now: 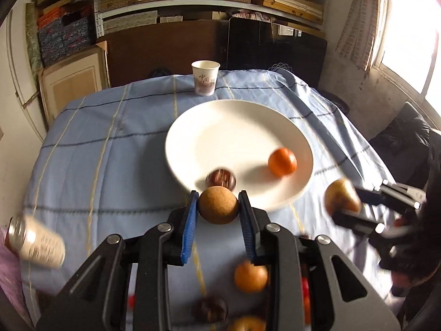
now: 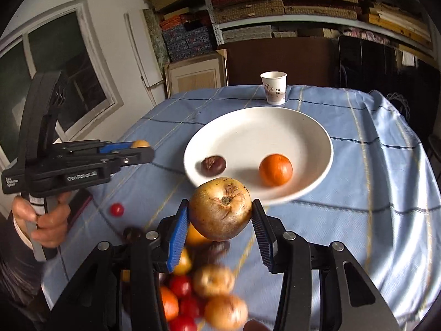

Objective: Organize fruits
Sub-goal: 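Carry both fruits onto the white plate and open both grippers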

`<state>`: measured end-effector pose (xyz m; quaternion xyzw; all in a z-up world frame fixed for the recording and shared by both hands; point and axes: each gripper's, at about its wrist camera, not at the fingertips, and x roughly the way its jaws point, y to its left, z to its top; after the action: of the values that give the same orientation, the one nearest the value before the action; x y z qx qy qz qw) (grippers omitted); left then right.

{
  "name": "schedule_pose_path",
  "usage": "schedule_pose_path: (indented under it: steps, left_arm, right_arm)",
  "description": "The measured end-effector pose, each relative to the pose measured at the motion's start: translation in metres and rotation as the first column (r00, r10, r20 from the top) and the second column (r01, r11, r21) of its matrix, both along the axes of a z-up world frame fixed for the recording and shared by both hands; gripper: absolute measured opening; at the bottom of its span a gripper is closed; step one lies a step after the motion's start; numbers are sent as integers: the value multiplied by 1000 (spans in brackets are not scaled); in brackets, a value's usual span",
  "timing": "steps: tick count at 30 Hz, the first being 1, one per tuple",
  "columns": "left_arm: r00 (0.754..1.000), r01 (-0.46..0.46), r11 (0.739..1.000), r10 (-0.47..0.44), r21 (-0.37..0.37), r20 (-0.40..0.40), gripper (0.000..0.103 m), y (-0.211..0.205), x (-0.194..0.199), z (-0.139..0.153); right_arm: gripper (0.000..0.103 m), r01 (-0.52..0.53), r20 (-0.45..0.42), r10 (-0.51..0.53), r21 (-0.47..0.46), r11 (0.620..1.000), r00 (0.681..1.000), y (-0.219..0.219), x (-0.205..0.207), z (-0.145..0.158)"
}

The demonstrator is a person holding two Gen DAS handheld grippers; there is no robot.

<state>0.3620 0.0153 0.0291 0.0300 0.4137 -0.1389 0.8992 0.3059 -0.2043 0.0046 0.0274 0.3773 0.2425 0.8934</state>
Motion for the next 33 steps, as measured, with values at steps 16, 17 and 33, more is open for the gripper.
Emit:
schedule_pose_path:
  steps: [16,17,33]
  left_arm:
    - [977,-49,998,56,39,-206,29,-20,133,-71]
    - [976,-49,998,56,39,-212,29,-20,135,-72]
    - [995,-99,995,99,-20,33,96,11,23,12]
  right_arm:
    - [46,10,-124,-15,-43,999,992,32,85,-49]
    - [46,9,-127,-15,-45,999,992,33,86,-50]
    - [100,-20,162,-6,159,987,987,-12,-6,30]
